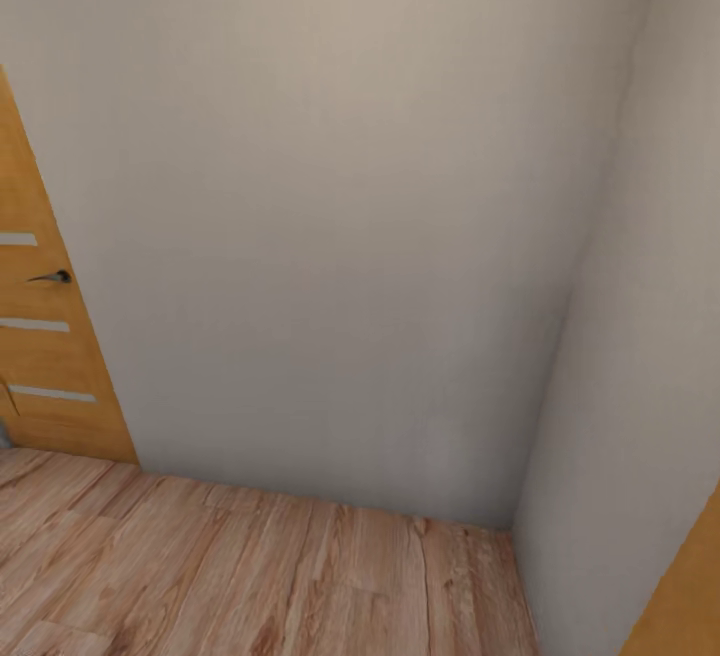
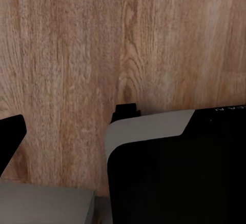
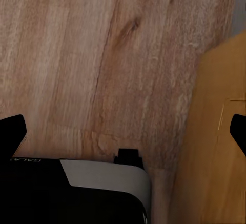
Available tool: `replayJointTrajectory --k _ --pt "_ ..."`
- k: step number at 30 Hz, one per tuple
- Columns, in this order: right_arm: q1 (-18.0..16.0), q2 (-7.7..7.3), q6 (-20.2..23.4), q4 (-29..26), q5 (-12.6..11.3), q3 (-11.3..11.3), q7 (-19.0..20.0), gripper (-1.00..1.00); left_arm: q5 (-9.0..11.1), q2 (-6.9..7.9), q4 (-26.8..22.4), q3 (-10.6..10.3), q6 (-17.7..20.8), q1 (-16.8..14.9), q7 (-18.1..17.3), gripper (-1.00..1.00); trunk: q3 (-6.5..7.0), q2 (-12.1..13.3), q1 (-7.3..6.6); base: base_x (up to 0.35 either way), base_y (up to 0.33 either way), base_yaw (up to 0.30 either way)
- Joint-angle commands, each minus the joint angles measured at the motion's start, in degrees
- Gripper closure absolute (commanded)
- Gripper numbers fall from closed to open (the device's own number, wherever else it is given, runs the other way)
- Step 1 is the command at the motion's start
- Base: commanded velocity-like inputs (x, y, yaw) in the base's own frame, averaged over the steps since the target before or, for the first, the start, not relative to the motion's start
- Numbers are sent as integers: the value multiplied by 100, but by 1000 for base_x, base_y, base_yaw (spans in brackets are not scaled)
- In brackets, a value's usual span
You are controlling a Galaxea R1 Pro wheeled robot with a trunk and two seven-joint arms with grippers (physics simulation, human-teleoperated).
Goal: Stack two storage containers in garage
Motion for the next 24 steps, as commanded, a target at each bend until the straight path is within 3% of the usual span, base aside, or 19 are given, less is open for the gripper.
replayJointTrajectory --k 1,6,17,24 --pt "-7 -7 -34 21 5 -36 13 -100 52 -4 11 -46 7 -8 12 -100 -13 -4 3 291 0 221" --pt "-7 -7 -34 16 5 -36 13 -100 52 -4 11 -47 9 -10 12 -100 -33 -4 3 290 0 159" --pt "-7 -8 -26 -3 113 -27 22 -100 52 -4 11 -51 7 -10 12 -100 -35 -4 3 284 0 11" --pt "-7 -7 -34 3 113 -27 5 -100 52 -4 11 -51 7 -10 12 -100 -35 -4 3 275 0 221"
